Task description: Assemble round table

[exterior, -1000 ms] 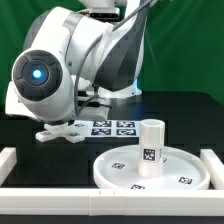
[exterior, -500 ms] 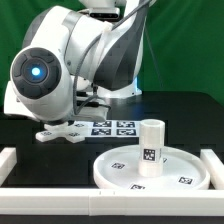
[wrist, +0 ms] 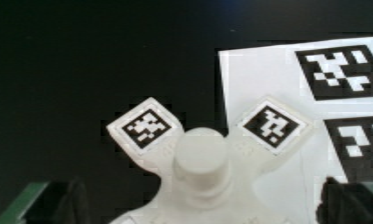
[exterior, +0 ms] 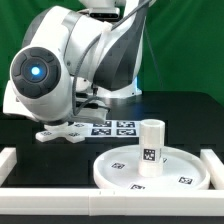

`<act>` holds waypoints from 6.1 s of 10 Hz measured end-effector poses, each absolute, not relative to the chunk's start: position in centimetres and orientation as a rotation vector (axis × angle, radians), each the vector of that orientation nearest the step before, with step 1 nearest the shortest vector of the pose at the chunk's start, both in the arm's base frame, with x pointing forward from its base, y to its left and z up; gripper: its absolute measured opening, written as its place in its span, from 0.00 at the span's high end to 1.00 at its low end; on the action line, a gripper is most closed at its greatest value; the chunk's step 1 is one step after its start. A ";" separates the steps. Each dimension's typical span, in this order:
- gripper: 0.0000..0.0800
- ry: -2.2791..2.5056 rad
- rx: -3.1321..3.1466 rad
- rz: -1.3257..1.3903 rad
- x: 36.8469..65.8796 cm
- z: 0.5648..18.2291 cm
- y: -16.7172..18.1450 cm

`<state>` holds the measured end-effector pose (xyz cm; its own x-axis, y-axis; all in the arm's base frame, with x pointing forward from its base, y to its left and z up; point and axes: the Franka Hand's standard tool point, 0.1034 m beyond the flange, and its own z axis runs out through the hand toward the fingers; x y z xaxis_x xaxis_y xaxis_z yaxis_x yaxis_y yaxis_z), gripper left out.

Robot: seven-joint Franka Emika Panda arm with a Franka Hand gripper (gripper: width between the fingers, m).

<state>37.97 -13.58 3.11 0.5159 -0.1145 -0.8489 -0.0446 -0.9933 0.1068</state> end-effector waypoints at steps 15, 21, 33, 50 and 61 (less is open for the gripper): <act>0.72 -0.155 2.630 -1.573 34.5 1.3 -13.2; 0.72 -0.120 2.871 -1.292 40.4 9.9 -13.1; 0.72 0.093 3.156 -0.071 48.7 10.9 -14.8; 0.72 0.181 2.878 0.522 57.4 10.7 -14.6; 0.72 0.003 2.910 0.611 57.5 8.6 -11.1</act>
Offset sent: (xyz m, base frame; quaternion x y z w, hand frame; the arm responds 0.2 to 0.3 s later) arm -0.0247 -0.0016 -0.0117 -0.0052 -0.0215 0.0139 0.9997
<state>57.53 -11.09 8.61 0.9162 0.0362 0.3991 -0.0326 -0.9859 0.1643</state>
